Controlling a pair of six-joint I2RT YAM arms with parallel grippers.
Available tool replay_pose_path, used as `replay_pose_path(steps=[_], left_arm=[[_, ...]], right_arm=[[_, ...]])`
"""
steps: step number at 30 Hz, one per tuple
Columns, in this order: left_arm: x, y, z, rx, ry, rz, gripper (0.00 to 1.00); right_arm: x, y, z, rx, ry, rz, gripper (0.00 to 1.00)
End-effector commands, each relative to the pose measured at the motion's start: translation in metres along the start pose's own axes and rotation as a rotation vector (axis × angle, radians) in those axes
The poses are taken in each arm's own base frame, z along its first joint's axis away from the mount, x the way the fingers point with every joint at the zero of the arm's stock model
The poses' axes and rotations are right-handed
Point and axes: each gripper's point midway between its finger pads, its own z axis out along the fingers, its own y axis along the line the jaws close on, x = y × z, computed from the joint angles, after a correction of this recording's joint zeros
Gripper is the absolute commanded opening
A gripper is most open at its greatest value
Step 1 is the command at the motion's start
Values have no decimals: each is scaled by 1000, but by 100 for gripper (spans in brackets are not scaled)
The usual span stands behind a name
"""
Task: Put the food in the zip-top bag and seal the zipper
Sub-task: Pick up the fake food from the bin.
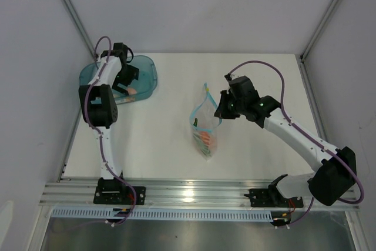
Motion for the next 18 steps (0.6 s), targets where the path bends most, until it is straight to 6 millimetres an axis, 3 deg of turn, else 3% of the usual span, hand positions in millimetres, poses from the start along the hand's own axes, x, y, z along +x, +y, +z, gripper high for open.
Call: replay_pose_path(steps=[1,12,18], left_arm=[[-1,-4,-2,8,25,-44,98],[0,8,10,-42,53,-70,98],[-1,9,12,-42,65,-95,93]], right_arm=[[-8,0,-7,-9,-39,-13,0],[-9,-3,-9,-11,-50,-1,0],[-10,-5,-10,-6,-55,2,0]])
